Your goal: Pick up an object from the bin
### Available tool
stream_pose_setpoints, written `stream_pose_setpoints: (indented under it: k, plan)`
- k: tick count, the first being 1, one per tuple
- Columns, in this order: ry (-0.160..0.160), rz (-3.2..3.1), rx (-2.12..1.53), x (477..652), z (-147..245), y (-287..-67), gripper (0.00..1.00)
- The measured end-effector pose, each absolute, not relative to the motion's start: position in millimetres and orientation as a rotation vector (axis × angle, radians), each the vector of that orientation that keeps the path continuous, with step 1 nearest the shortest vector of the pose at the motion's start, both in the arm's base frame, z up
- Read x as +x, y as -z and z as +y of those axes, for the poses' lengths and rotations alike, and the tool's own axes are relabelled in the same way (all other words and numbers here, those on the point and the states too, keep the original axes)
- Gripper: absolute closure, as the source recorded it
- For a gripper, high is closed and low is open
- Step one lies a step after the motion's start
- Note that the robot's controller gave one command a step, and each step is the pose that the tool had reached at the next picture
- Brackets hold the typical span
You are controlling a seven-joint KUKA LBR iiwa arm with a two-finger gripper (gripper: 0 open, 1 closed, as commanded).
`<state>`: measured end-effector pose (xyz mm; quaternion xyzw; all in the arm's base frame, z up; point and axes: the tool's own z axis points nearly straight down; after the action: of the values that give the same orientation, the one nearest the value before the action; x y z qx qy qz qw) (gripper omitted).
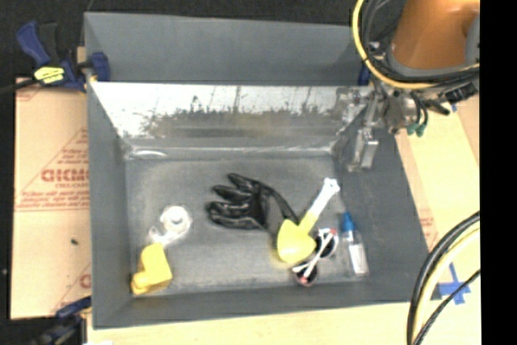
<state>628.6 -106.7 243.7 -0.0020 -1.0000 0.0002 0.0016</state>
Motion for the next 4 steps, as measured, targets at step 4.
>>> stream_pose_setpoints:
  k: [4]
  plan:
    - [-0.004,-2.897,1.225,579.7,-64.9,-139.3,0.0]
